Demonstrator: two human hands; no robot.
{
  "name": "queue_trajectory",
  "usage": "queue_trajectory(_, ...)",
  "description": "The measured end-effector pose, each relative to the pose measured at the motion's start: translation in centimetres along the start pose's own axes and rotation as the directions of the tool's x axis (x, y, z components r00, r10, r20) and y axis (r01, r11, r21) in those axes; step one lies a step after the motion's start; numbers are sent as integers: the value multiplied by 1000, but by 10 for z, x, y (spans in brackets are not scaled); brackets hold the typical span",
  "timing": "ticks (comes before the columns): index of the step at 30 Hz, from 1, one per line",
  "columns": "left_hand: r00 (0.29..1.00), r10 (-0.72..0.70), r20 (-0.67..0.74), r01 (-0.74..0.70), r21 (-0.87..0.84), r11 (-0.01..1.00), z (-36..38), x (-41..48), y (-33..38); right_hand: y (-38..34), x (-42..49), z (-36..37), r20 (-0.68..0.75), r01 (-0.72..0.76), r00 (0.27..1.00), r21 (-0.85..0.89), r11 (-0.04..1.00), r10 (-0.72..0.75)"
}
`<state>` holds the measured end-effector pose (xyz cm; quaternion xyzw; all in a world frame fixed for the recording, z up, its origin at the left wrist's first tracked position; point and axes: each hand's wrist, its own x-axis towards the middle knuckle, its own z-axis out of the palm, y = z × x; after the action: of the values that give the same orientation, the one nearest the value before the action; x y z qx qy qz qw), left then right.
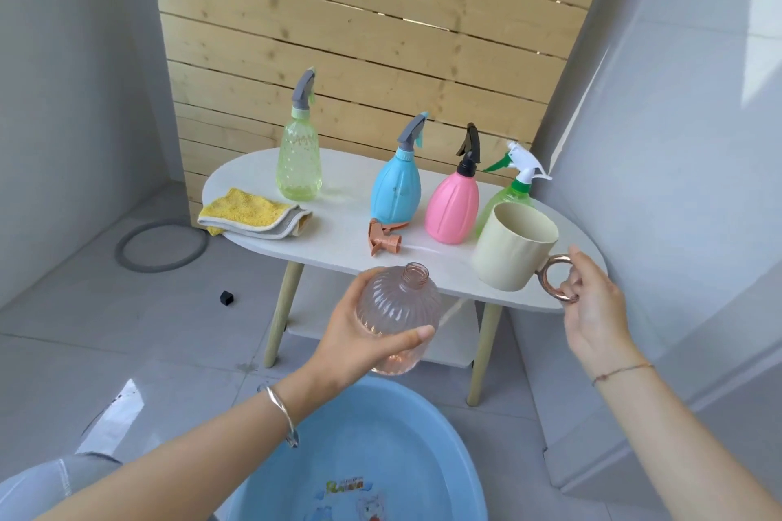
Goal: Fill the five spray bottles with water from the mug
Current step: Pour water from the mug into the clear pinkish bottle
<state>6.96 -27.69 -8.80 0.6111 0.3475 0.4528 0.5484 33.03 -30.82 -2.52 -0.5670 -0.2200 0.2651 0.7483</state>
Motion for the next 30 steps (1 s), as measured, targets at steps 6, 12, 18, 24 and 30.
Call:
queue_trajectory(6, 997, 71, -9, -70, 40, 997, 14, 33, 13, 24, 32, -10, -176, -42, 984, -80, 996, 28)
queue_trajectory(12, 993, 113, -21, -112, 64, 992, 32, 53, 12, 40, 40, -10, -256, -76, 966, -103, 992, 48)
queue_trajectory(18, 995, 97, -25, -95, 60, 994, 46, 59, 9, 44, 47, -16, -286, -84, 957, -138, 987, 42)
queue_trajectory(24, 997, 71, -25, -70, 52, 996, 52, 59, 8, 53, 58, -23, -261, -114, 962, -145, 983, 73)
queue_trajectory(30, 996, 78, -50, -75, 55, 996, 47, 63, 3, 53, 63, -29, -259, -120, 963, -174, 977, 72)
